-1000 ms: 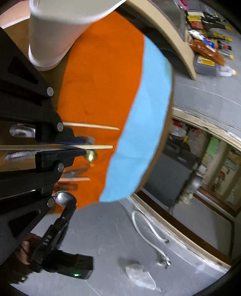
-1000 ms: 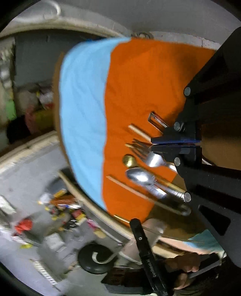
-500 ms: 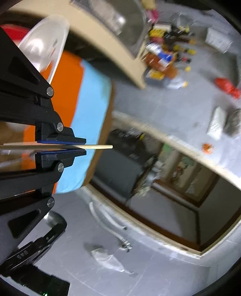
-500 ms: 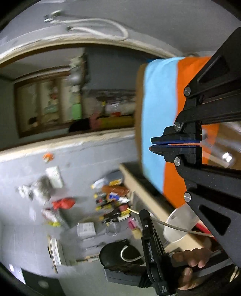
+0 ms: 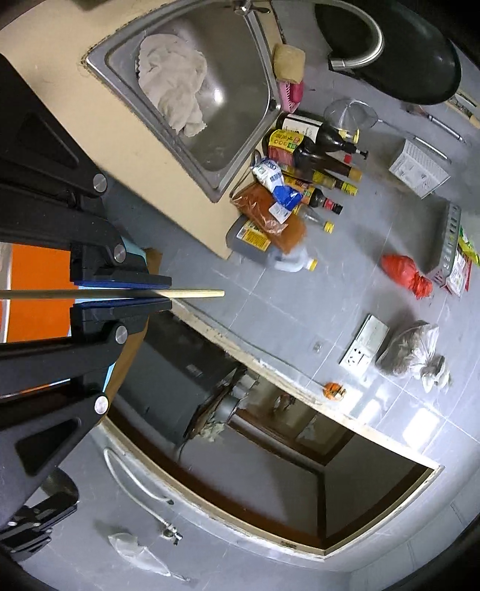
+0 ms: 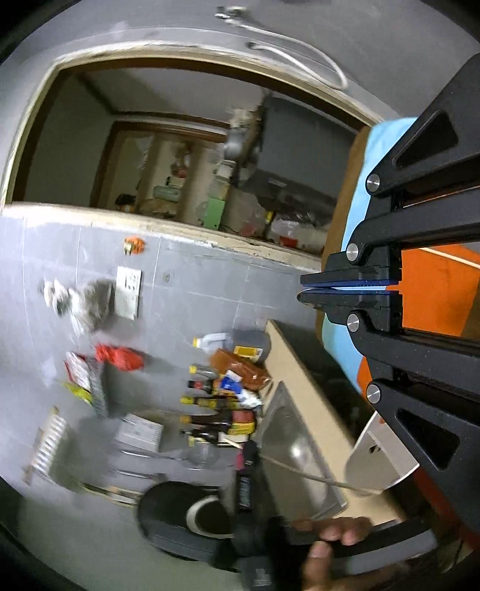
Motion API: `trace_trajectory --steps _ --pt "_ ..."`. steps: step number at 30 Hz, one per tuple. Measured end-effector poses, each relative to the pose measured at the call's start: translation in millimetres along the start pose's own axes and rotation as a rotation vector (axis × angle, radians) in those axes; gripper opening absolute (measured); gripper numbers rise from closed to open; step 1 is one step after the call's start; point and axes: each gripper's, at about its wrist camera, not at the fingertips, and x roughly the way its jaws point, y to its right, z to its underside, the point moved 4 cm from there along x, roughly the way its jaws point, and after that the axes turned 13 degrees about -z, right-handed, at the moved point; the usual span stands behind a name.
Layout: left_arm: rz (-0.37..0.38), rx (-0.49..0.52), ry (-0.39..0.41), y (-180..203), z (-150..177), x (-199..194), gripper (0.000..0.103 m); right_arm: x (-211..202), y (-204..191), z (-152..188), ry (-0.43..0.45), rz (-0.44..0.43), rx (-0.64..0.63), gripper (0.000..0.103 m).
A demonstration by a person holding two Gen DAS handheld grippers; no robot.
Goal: Organize utensils
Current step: 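Lift the chopstick with the left gripper and carry it toward the white basket, then lower the chopstick into the white basket and open the left gripper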
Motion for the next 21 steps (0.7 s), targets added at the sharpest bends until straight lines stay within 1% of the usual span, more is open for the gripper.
trace_trajectory --steps 3,6,8,14,17,18,19,20,21 --pt "-0.004 0.012 0.024 -3.7 4.6 6.4 0.005 6.3 -15.6 3.8 -0.020 0.012 -0.067 0.002" --pt "-0.003 0.036 0.054 -4.3 8.9 7.1 0.005 11.2 -23.2 6.8 -0.031 0.019 -0.093 0.002" --pt "-0.003 0.054 0.069 -2.2 11.6 7.7 0.005 13.6 -25.4 8.9 -0.038 0.023 -0.091 0.002" --pt "0.001 0.113 0.067 -1.5 24.6 2.2 0.005 14.8 -22.5 14.6 -0.045 -0.004 -0.059 0.002" --pt "0.006 0.159 0.042 -2.2 32.8 -3.6 0.006 15.5 -20.2 18.8 -0.048 -0.031 -0.033 0.002" --pt "0.008 0.173 0.029 -1.7 35.1 -4.9 0.010 14.3 -20.2 21.8 -0.055 -0.047 -0.022 0.002" --pt "0.011 0.186 0.018 -1.7 37.0 -5.7 0.018 16.4 -19.4 23.3 -0.059 -0.057 -0.014 0.002" --pt "0.016 0.198 0.005 -2.4 39.3 -7.8 0.023 15.5 -18.9 25.3 -0.063 -0.071 0.000 0.002" --pt "0.020 0.200 -0.003 -3.6 40.6 -9.9 0.035 13.9 -18.2 26.9 -0.064 -0.087 0.015 0.003"
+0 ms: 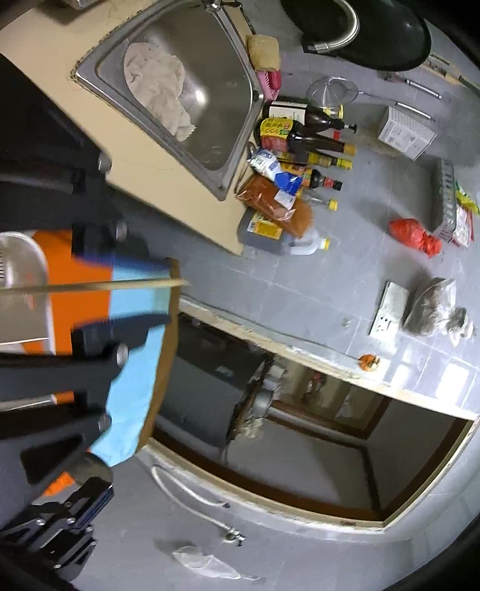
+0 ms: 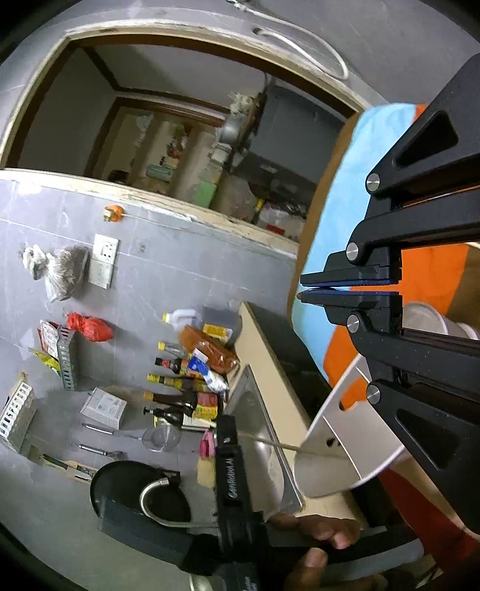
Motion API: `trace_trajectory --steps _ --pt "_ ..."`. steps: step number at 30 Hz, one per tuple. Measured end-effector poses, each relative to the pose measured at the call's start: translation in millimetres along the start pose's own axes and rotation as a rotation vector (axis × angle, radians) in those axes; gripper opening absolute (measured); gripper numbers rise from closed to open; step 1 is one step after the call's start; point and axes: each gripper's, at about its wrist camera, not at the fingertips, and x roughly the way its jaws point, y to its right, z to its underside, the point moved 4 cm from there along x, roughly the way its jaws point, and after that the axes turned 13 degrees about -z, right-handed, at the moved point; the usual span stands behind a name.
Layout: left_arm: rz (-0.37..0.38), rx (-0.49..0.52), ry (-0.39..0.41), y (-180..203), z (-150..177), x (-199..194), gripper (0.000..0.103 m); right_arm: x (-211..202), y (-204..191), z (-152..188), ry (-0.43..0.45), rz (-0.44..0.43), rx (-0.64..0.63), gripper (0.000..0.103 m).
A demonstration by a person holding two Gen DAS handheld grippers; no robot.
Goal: Organize utensils
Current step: 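Lower the chopstick into the white basket and open the left gripper, then move both grippers back down over the remaining utensils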
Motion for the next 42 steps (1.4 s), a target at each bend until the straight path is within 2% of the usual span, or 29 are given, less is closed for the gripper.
trace_trajectory --steps 1,3,4,5,6,8,10,12,13,15,18,21,24,29,34,38,42 --pt "0.006 -0.005 -0.009 -1.4 1.1 -1.7 0.050 -0.3 0.5 1.1 0.001 -0.010 0.009 0.003" --pt "0.014 -0.037 -0.016 -5.7 1.9 -8.5 0.062 -4.9 3.6 3.2 0.004 -0.037 0.046 0.004" --pt "0.015 -0.042 -0.018 -6.1 1.7 -11.7 0.062 -6.9 5.2 4.4 0.006 -0.042 0.062 0.005" --pt "0.013 -0.033 -0.023 -5.1 2.3 -13.8 0.062 -9.7 7.8 5.5 0.011 -0.051 0.082 0.012" --pt "0.010 -0.020 -0.026 -3.0 2.2 -16.4 0.062 -13.7 11.5 6.5 0.021 -0.061 0.105 0.025" --pt "0.005 0.003 -0.024 3.0 1.9 -22.4 0.066 -22.4 19.8 8.0 0.051 -0.076 0.152 0.040" --pt "0.001 0.013 -0.020 8.6 1.1 -27.8 0.075 -30.1 30.1 8.8 0.068 -0.073 0.189 0.041" --pt "0.002 0.022 -0.009 17.2 -0.5 -35.7 0.077 -37.7 43.4 9.8 0.085 -0.064 0.225 0.041" --pt "0.001 0.031 -0.005 21.5 -1.1 -38.3 0.082 -44.1 54.0 11.0 0.102 -0.052 0.251 0.043" --pt "-0.009 0.064 0.021 36.0 -1.7 -47.1 0.089 -56.0 73.7 13.1 0.136 -0.026 0.291 0.060" --pt "-0.002 0.105 0.069 61.7 -0.9 -61.2 0.099 -74.7 101.7 19.5 0.178 0.016 0.323 0.075" --pt "0.003 0.142 0.108 91.5 3.9 -71.9 0.102 -91.4 125.8 25.5 0.205 0.053 0.329 0.086" --pt "0.015 0.179 0.122 123.3 14.7 -78.1 0.103 -107.8 150.4 36.5 0.211 0.097 0.328 0.093" --pt "0.058 0.233 0.108 172.6 39.5 -79.4 0.103 -121.9 197.1 63.1 0.170 0.155 0.337 0.094" --pt "0.075 0.290 0.042 218.5 68.2 -64.6 0.103 -124.8 242.0 96.1 0.113 0.176 0.404 0.094" --pt "0.061 0.324 -0.018 245.7 85.0 -44.8 0.103 -110.5 277.8 132.7 0.045 0.155 0.475 0.094" --pt "0.025 0.362 -0.069 264.8 102.2 -19.0 0.103 -83.8 297.4 170.8 -0.033 0.107 0.551 0.093"
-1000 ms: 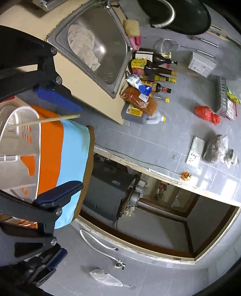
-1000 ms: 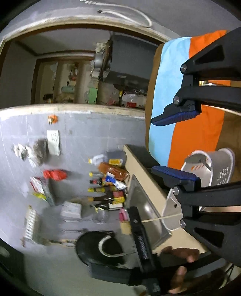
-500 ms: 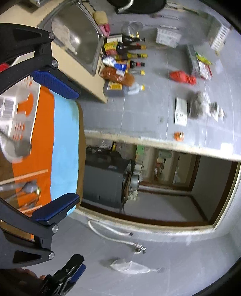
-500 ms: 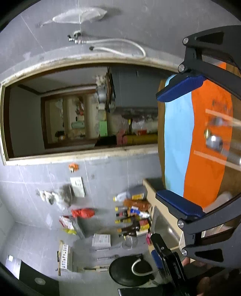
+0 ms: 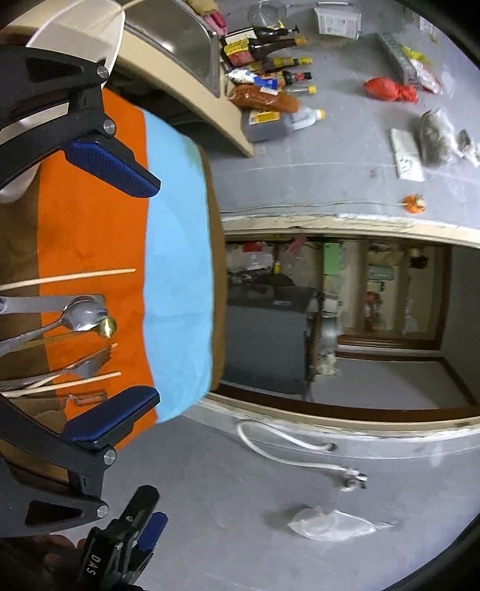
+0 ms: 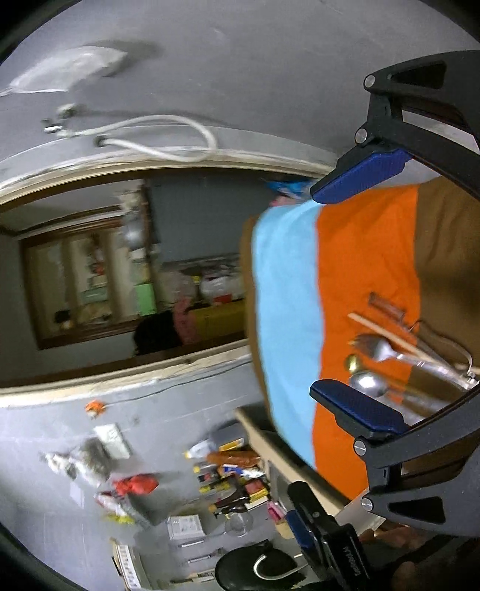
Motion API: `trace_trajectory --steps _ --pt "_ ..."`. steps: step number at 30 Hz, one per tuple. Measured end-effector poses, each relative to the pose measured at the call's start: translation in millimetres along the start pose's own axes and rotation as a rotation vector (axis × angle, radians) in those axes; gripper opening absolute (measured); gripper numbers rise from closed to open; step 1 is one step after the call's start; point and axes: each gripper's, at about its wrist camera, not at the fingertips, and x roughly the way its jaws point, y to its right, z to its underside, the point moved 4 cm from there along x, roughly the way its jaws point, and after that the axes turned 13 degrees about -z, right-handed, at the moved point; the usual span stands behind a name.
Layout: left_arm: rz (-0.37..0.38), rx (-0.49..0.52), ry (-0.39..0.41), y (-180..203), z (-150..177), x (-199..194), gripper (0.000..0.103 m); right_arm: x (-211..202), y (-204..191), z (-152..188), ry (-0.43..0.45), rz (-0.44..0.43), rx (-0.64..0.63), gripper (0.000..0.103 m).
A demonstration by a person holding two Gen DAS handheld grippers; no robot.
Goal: Organize utensils
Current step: 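Move both grippers back down over the remaining utensils, then grasp a wooden chopstick with the left gripper while the right gripper grasps the metal tong clip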
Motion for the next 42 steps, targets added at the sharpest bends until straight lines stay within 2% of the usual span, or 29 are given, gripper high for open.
trace_trajectory --steps 2,4,5,7,9,13,16,18,22,29,32,34,36,39,42 --pt "-0.013 0.003 -0.037 5.5 4.8 15.1 0.102 14.9 9.3 9.8 -0.038 -0.010 0.022 0.093" --pt "-0.027 0.007 -0.087 9.8 12.6 33.7 0.093 34.5 17.0 23.7 -0.087 -0.025 0.046 0.088" --pt "-0.038 0.010 -0.111 10.8 15.2 41.6 0.089 43.6 20.1 31.1 -0.112 -0.030 0.057 0.083" --pt "-0.069 0.018 -0.185 12.2 23.0 63.7 0.075 62.6 21.5 45.1 -0.165 -0.030 0.078 0.074" --pt "-0.098 0.014 -0.250 10.4 29.6 82.0 0.066 80.1 20.7 59.5 -0.216 -0.042 0.101 0.059" --pt "-0.125 -0.009 -0.377 3.7 41.4 114.8 0.044 110.9 10.6 83.0 -0.302 -0.051 0.137 0.050" --pt "-0.133 -0.018 -0.451 0.2 48.9 132.9 0.035 128.6 2.5 92.8 -0.349 -0.052 0.149 0.043" --pt "-0.124 -0.035 -0.481 -3.0 51.4 140.3 0.031 137.3 0.0 97.2 -0.377 -0.037 0.153 0.035" --pt "-0.106 -0.043 -0.498 -2.6 53.2 145.9 0.028 143.7 -0.2 103.9 -0.397 0.016 0.162 0.025" --pt "-0.091 -0.017 -0.542 1.0 51.9 159.8 0.023 153.8 -12.3 99.0 -0.445 0.079 0.108 0.025" --pt "-0.094 0.024 -0.580 6.3 46.7 168.3 0.016 158.7 -19.1 97.6 -0.472 0.119 0.098 0.026" --pt "-0.093 0.042 -0.590 9.9 45.4 168.3 0.005 159.7 -21.2 95.6 -0.484 0.134 0.101 0.026" --pt "-0.087 0.027 -0.601 9.8 44.0 167.3 0.005 157.6 -16.7 92.3 -0.474 0.122 0.141 0.015" --pt "-0.030 -0.046 -0.582 4.9 39.0 154.8 0.005 143.2 -4.0 90.1 -0.453 0.065 0.237 0.011" --pt "0.021 -0.102 -0.507 -1.8 28.4 132.3 0.005 121.1 -3.7 84.5 -0.362 0.003 0.299 0.011"
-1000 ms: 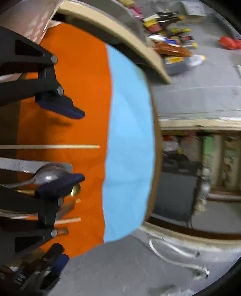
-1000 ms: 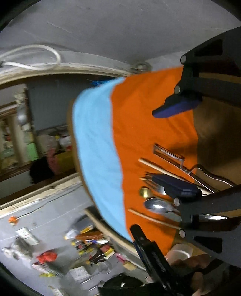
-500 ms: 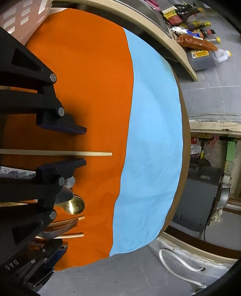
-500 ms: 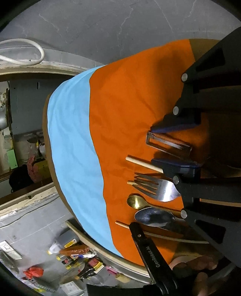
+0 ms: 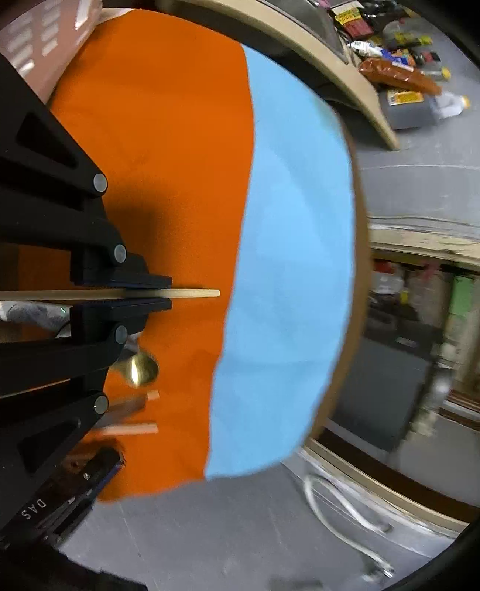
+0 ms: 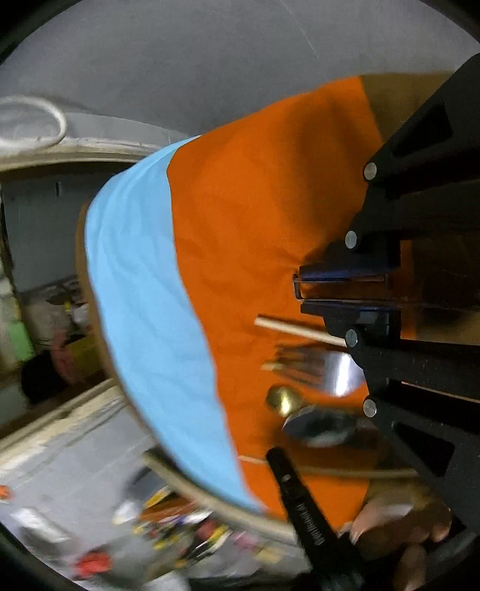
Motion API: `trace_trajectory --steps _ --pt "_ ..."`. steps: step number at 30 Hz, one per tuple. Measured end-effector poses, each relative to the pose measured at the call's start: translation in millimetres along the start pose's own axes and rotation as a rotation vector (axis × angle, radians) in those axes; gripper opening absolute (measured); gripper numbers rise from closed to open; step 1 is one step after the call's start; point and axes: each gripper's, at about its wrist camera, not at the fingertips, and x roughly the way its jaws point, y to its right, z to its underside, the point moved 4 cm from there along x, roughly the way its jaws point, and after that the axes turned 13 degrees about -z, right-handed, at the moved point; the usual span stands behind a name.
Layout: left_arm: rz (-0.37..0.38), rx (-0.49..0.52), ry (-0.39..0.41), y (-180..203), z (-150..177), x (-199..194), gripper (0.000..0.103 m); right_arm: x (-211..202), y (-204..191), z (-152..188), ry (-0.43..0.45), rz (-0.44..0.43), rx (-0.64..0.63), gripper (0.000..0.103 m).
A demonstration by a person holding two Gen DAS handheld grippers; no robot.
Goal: Organize utensils
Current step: 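Grasp a wooden chopstick with the left gripper while the right gripper grasps the metal tong clip, then lift the chopstick and tong clip and carry both toward the white basket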
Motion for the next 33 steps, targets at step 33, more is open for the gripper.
trace_trajectory --steps 33 --pt "0.166 -0.246 0.659 -196.0 -26.2 -221.3 0.005 -183.4 -256.4 -34.6 0.704 -0.419 -0.370 0.011"
